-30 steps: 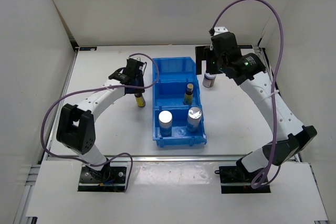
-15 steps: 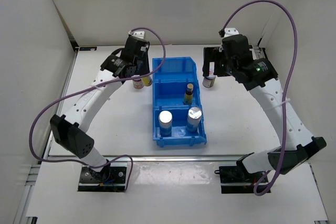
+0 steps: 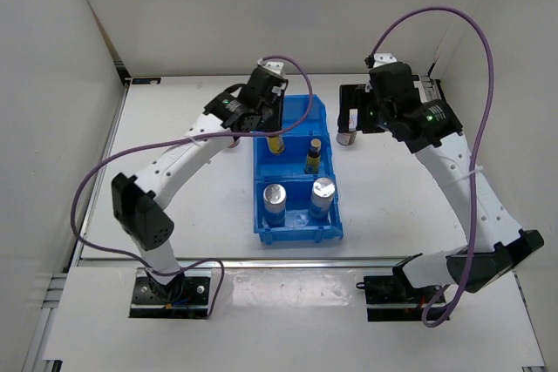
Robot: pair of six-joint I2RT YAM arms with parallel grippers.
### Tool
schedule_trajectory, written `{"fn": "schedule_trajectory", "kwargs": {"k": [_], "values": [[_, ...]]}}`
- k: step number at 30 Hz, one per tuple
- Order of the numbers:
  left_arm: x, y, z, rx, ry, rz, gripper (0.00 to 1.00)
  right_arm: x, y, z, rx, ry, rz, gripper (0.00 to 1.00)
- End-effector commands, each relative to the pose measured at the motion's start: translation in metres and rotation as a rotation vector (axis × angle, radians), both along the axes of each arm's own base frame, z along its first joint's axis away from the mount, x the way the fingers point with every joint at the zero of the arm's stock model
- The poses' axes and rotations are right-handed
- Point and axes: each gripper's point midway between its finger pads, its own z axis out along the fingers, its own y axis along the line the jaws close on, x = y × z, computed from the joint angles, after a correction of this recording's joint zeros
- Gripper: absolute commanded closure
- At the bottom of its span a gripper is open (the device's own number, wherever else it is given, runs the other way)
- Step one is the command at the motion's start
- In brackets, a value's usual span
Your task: Organize the condiment bottles
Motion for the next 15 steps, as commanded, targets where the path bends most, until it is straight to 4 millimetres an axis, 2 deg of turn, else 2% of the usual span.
{"fn": "schedule_trajectory", "kwargs": {"k": [1, 2, 4, 7, 11, 15], "values": [[0.011, -0.022, -0.009, -0.026, -0.018, -0.027, 0.89, -0.009, -0.008, 0.007, 0.011, -0.018, -0.016, 0.00], [0.011, -0.029, -0.013, -0.025, -0.017, -0.039, 0.89, -0.009, -0.008, 0.007, 0.011, -0.018, -0.016, 0.00], [0.017, -0.029, -0.038, 0.020, 0.011, -0.021, 0.89, -0.010, -0.008, 0.003, 0.007, -0.010, -0.016, 0.00], [0.019, -0.035, -0.062, 0.052, 0.049, -0.017, 0.89, -0.015, -0.009, 0.002, 0.012, -0.008, -0.008, 0.00], [0.024, -0.032, -0.092, 0.112, 0.082, 0.007, 0.89, -0.019, -0.011, -0.009, 0.006, 0.016, -0.014, 0.00], [0.023, -0.032, -0.106, 0.120, 0.109, 0.019, 0.86, -0.023, -0.013, -0.011, 0.005, 0.019, -0.014, 0.00]]}}
